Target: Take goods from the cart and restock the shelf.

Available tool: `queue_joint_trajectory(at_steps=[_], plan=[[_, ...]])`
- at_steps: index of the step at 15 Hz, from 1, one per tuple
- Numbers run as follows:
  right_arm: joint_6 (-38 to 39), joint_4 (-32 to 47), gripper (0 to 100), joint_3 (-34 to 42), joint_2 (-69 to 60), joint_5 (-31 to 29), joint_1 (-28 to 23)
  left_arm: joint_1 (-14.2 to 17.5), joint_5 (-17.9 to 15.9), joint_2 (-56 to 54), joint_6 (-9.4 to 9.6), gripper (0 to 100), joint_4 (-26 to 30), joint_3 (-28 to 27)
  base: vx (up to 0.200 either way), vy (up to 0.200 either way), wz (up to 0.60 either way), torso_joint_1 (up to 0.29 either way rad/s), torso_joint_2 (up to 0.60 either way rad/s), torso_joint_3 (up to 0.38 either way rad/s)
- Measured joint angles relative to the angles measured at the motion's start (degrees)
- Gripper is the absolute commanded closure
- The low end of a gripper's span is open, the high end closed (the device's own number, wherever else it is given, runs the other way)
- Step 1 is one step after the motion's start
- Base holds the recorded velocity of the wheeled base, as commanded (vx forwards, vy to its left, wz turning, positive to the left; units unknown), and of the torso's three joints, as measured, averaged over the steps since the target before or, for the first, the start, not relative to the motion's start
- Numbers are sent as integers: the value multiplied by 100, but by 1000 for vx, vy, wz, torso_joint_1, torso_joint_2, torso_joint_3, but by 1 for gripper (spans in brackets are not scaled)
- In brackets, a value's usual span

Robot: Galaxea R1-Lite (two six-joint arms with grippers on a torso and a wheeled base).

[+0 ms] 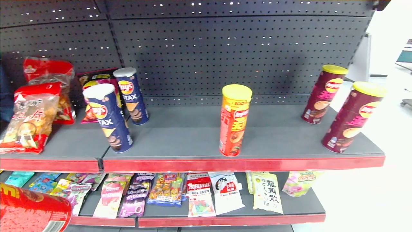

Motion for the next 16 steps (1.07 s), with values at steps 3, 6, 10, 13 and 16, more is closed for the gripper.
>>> queue_joint_trajectory(at_steps=[3, 6, 10, 13, 16], plan=[[-5, -7, 0, 59, -100, 11, 0, 0, 5, 13, -20, 100, 6, -2, 0, 0, -600, 4, -1, 4], [6, -29, 0, 207, -202, 5, 22, 0, 11, 35, -28, 100, -2, -34, 0, 0, 0, 0, 0, 0], [112, -222, 0, 571, -522, -85, 27, 2, 51, 250, -187, 100, -10, -45, 0, 0, 0, 0, 0, 0], [639, -1023, 0, 981, -610, -575, 27, 2, 46, 581, -246, 100, -24, -108, 0, 0, 0, 0, 0, 0], [674, -1020, 0, 1075, -634, -1102, 29, 2, 32, 1006, -255, 100, -89, -262, 0, 0, 0, 0, 0, 0]])
